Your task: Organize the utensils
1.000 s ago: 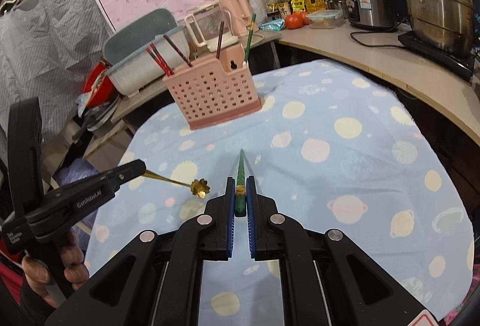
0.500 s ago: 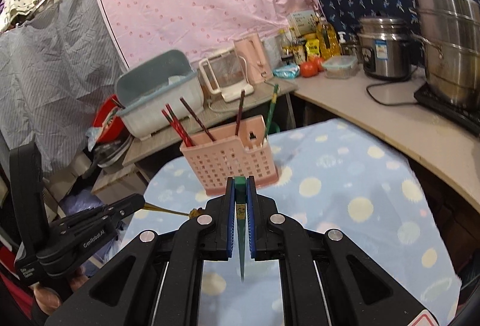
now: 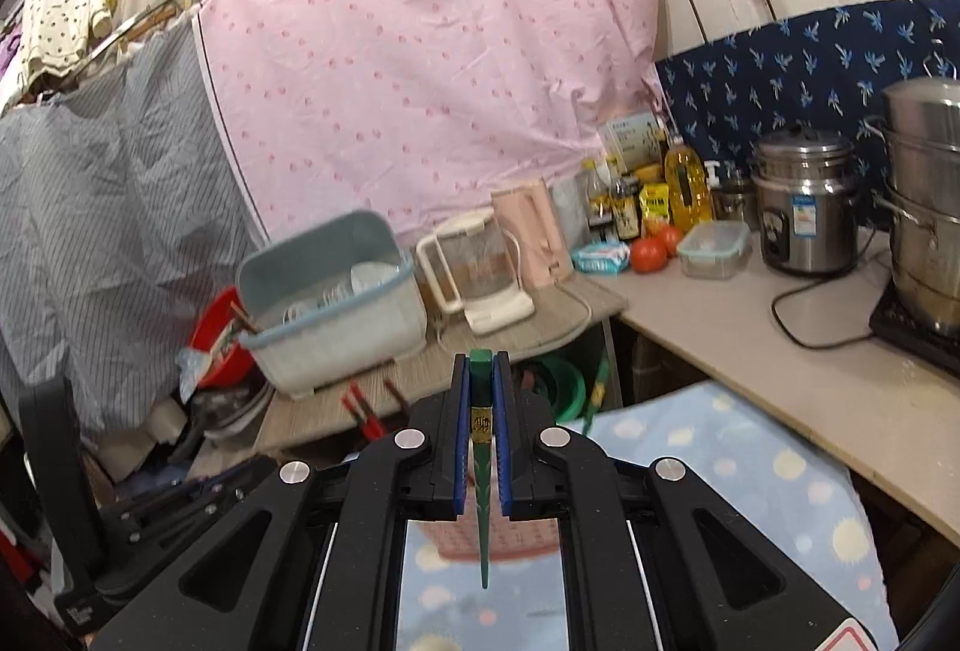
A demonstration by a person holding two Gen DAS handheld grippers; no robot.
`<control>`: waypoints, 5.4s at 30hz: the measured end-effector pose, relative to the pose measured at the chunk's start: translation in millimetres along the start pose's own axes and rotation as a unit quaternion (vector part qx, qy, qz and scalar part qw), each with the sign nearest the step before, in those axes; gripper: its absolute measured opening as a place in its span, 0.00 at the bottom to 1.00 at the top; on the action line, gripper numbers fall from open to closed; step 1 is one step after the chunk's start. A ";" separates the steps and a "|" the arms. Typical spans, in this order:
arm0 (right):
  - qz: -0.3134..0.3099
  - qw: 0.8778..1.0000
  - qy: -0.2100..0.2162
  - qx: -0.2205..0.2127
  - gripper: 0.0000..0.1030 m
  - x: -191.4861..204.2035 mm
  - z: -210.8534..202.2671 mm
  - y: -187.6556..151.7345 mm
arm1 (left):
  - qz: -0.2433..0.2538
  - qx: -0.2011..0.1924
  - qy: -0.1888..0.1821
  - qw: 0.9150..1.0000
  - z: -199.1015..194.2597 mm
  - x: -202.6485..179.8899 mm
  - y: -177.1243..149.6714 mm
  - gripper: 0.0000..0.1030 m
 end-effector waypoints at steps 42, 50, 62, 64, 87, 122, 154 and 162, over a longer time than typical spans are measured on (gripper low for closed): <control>-0.008 0.997 -0.021 0.074 0.07 1.4 139.6 -34.3 | -0.012 0.041 0.021 0.999 99.0 12.2 11.5 0.01; -0.010 0.997 -0.021 0.077 0.07 2.6 140.6 -37.1 | -0.013 0.038 0.022 0.999 94.7 15.3 10.4 0.01; -0.013 0.996 -0.025 0.086 0.07 1.3 149.1 -44.6 | -0.017 0.045 0.032 0.998 112.5 16.9 17.2 0.01; -0.006 0.996 -0.029 0.084 0.10 -2.3 149.4 -46.1 | -0.019 0.042 0.043 0.998 115.1 18.0 15.1 0.05; -0.012 0.995 -0.048 0.089 0.33 -9.9 85.6 -64.3 | -0.005 0.037 0.039 0.999 76.7 -7.4 -3.3 0.33; -0.031 0.975 -0.128 0.178 0.60 -32.9 -34.9 -192.8 | 0.019 0.100 0.076 0.992 8.9 -40.7 -149.7 0.87; -0.042 0.971 -0.161 0.172 0.94 -40.6 -46.7 -207.5 | 0.032 0.108 0.107 0.988 5.6 -33.5 -165.7 0.93; -0.042 0.970 -0.163 0.176 0.94 -40.7 -44.8 -208.8 | 0.033 0.112 0.113 0.987 6.9 -32.7 -166.4 0.93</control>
Point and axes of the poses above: each gripper's, at about its wrist camera, not at the fingertips, and z roughly the way its jaws point, x to its left, y to its top, the point moved 6 cm from there along z, roughly the way its jaws point, and after that the axes turned 4 degrees about y, right-handed, at the moved point
